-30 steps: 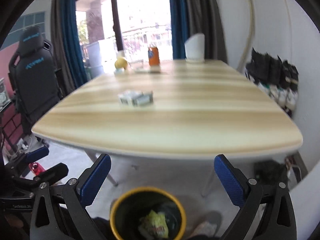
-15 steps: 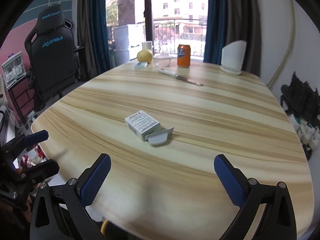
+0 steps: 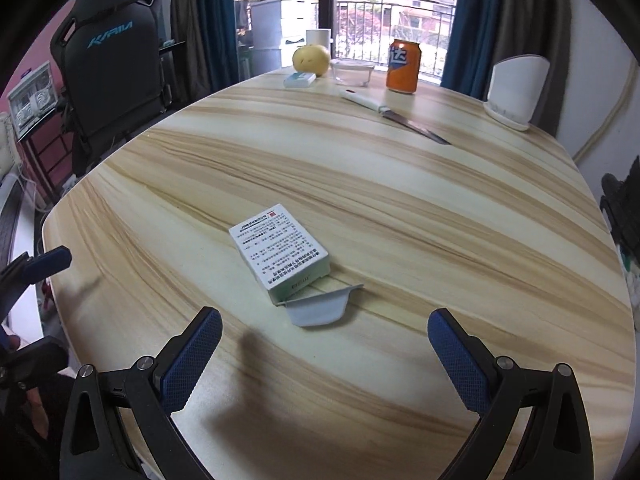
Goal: Collect trash
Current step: 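Grasp the green-edged white lid with the right gripper and lift it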
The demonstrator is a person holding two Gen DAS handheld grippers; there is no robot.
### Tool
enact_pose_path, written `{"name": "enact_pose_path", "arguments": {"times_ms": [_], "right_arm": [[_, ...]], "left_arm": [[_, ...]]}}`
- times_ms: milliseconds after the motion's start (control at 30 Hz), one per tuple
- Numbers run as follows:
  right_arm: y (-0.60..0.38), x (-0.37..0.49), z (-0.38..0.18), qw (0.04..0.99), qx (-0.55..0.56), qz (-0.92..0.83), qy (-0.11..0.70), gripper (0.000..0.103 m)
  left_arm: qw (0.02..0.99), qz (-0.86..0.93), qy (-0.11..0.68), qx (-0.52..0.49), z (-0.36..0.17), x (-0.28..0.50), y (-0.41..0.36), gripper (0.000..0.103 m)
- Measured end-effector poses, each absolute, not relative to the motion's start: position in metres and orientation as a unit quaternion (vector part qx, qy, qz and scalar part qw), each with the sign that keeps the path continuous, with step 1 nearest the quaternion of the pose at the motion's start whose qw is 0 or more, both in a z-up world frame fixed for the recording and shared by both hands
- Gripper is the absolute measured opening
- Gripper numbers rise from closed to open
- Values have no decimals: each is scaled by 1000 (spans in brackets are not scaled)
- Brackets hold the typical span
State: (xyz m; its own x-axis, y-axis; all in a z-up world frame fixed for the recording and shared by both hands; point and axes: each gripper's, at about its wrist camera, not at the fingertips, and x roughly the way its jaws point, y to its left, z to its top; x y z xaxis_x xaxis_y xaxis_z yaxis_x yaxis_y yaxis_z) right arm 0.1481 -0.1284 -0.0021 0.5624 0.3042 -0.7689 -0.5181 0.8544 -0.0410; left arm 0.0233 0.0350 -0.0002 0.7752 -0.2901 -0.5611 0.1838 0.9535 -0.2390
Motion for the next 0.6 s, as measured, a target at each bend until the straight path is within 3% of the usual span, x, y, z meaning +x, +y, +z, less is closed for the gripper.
{"name": "enact_pose_path", "arguments": {"times_ms": [200, 600], "right_arm": [[-130, 159, -4, 866, -132, 255, 410, 102], [-121, 167, -11, 850, -161, 284, 413, 90]], "left_arm": [[936, -126, 315, -92, -3, 29, 38, 102], [931, -126, 324, -111, -8, 36, 47, 102]]}}
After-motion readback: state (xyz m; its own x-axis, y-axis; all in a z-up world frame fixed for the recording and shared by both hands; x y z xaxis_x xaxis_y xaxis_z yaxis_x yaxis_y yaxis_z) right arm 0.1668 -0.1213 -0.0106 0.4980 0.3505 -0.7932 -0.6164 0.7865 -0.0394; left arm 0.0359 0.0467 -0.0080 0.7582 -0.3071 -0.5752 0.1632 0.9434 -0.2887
